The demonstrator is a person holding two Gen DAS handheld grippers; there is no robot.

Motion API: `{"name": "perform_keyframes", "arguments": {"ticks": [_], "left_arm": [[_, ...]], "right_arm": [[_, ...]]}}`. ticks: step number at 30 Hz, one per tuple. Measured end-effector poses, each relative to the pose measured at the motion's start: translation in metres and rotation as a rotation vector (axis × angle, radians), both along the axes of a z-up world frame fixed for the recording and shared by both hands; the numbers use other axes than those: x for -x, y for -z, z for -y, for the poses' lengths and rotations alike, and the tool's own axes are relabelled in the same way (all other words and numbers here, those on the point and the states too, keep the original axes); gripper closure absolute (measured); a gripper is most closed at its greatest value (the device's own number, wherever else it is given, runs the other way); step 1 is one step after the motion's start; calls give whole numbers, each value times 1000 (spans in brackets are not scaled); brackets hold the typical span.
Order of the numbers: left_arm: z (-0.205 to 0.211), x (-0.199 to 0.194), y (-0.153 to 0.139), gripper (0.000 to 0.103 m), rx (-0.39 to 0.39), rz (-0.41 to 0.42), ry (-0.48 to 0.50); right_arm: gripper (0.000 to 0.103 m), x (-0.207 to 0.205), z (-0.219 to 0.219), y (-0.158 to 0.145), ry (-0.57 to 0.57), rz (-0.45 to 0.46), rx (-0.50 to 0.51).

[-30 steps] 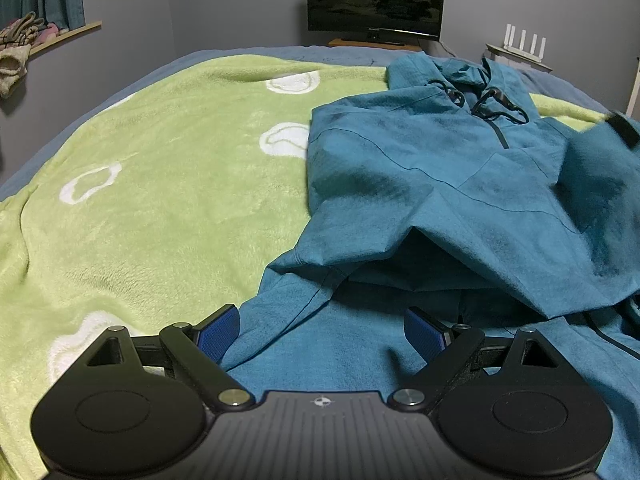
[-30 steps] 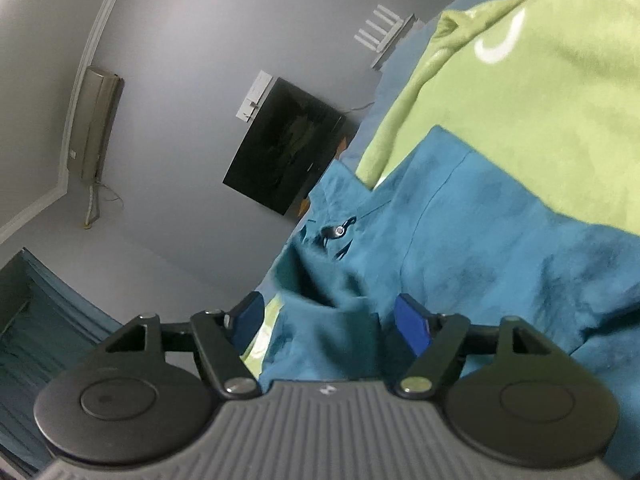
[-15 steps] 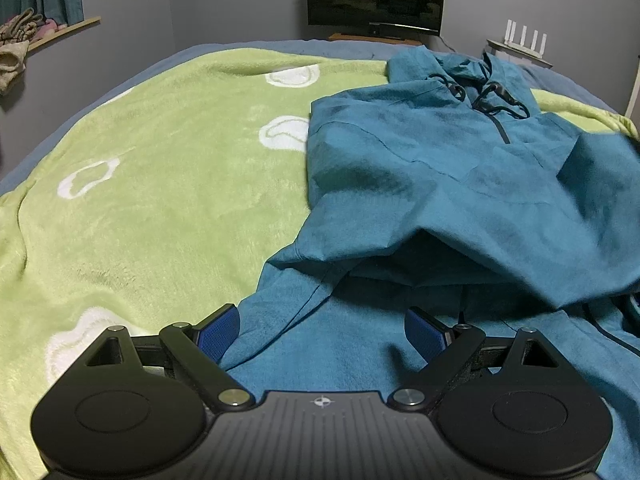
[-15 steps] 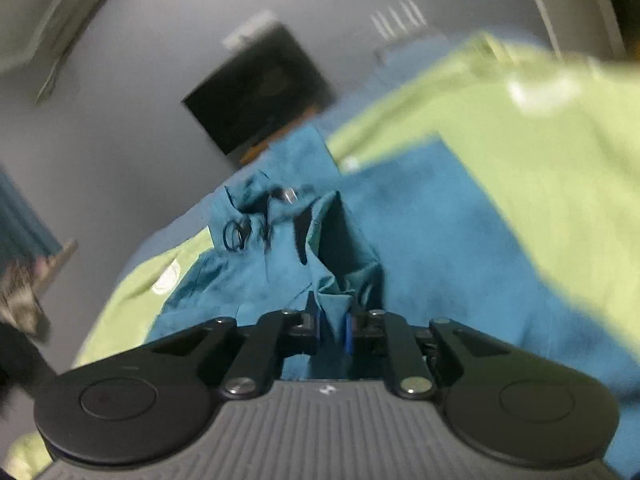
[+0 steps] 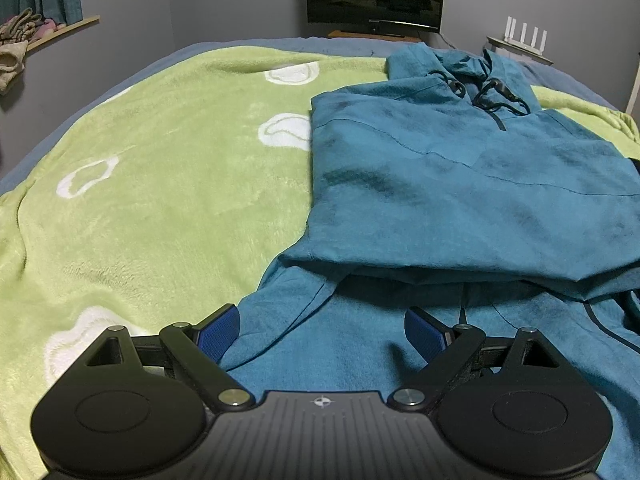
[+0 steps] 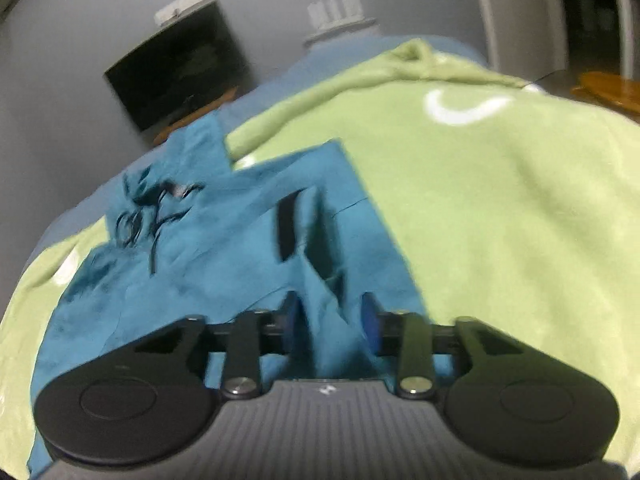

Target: Fold large clothes

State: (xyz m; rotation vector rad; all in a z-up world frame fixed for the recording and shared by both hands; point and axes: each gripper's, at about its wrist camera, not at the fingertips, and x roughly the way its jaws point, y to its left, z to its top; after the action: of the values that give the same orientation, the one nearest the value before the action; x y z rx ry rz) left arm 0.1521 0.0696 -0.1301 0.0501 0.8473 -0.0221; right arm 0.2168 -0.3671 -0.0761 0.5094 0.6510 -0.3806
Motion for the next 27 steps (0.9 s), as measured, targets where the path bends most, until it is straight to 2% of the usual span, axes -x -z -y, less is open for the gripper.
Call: {"name": "perform_keyframes", "arguments": {"ticks": [3,5,8,10,13,17,19,22,24,27], "left_arm": [[1,0,1,11,-2,-5,0],[0,-1,1,11,-4,-9,1],[0,-2,1,11,-3,-10,1],[0,-2,1,11,-3,-10,1],[0,-2,1,11,-3,-10,1],[0,-2,1,11,-3,-11,1],[0,-2,1,11,-4,-11,0],[0,-2,1,11,-3,-12,1],[0,-2,1,11,-4,-12,0],[0,-2,1,11,-7,-13,1]], "right_arm": [[67,8,-5,-8,11,43,60],[67,10,-15,-15,-25,95,81],[67,12,-35,-26,-114,155,173],[67,7,-52,-26,-193,142,261],[67,-4,-73,-17,-282,50,333],[67,-18,-69,13,-274,-152,345],[67,-17,-57,19,-227,-180,300],[67,-1,-43,-3,-181,-101,206],[67,17,-42,-22,-190,-40,192],[67,45,-42,-50,-225,-4,199]]}}
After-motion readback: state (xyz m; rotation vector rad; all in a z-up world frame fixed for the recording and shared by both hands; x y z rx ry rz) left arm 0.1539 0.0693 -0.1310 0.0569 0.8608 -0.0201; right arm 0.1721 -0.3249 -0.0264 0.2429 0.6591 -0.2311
